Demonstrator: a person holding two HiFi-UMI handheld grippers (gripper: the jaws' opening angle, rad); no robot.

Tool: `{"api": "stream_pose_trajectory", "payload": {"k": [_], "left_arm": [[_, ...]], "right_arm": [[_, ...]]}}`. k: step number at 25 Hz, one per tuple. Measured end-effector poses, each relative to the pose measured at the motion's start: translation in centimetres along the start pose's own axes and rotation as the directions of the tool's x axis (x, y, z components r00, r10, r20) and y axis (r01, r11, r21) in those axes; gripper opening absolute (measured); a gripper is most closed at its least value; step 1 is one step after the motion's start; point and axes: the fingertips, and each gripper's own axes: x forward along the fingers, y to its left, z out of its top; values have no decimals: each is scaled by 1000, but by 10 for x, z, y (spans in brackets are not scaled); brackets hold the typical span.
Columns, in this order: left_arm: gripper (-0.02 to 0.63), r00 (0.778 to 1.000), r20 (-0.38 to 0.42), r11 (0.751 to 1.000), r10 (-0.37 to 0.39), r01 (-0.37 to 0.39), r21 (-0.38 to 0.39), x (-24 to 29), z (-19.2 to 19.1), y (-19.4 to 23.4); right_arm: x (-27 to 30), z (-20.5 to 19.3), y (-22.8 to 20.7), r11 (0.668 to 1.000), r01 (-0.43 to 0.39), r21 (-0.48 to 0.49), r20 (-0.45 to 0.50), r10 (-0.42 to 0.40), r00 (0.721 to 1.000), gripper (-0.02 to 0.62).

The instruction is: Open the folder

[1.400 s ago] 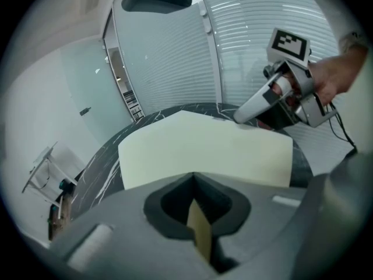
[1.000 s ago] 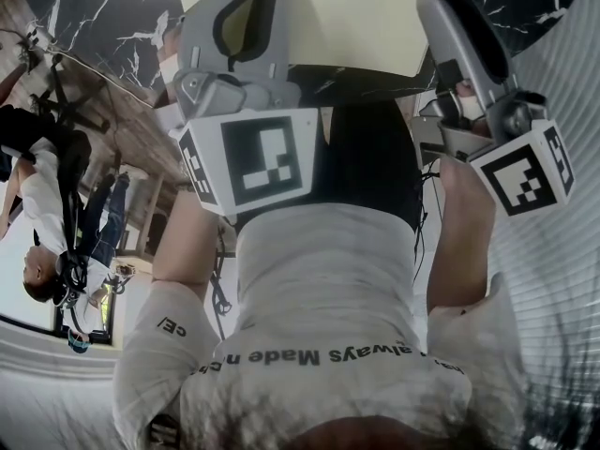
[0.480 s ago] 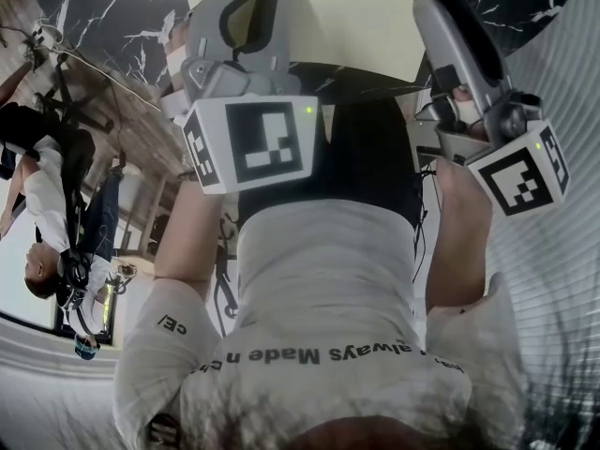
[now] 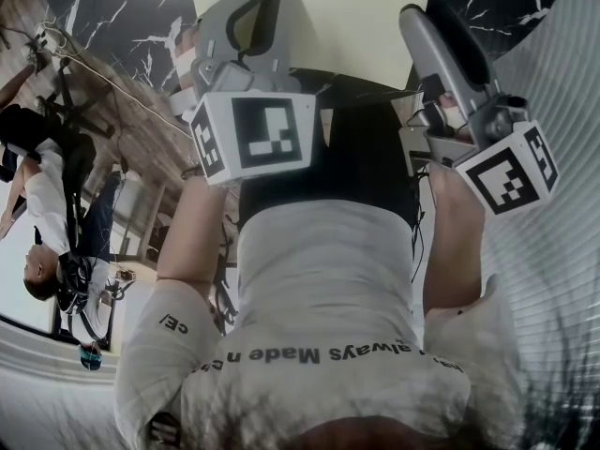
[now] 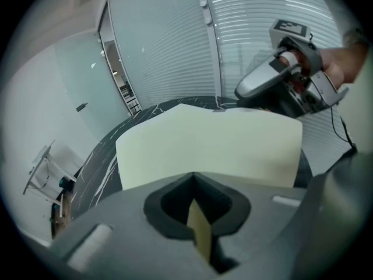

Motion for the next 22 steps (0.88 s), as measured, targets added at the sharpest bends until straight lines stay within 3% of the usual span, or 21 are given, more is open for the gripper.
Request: {"api": "stream_pose_trajectory", "payload": {"k": [9, 16, 22], "left_arm": [[-2, 1000, -5, 1000, 1, -1, -8, -2, 0, 1], [0, 1000, 6, 999, -31, 31, -30, -6, 5, 3], [2, 999, 6, 999, -41, 41, -34, -19, 12, 10]], "right_arm": [[-5, 6, 18, 999, -48, 1, 18, 48, 999, 166], [-7, 8, 16, 1000, -23, 0, 12, 23, 1000, 187], [-10, 13, 17, 997, -52, 60, 19, 51, 999, 181]]}}
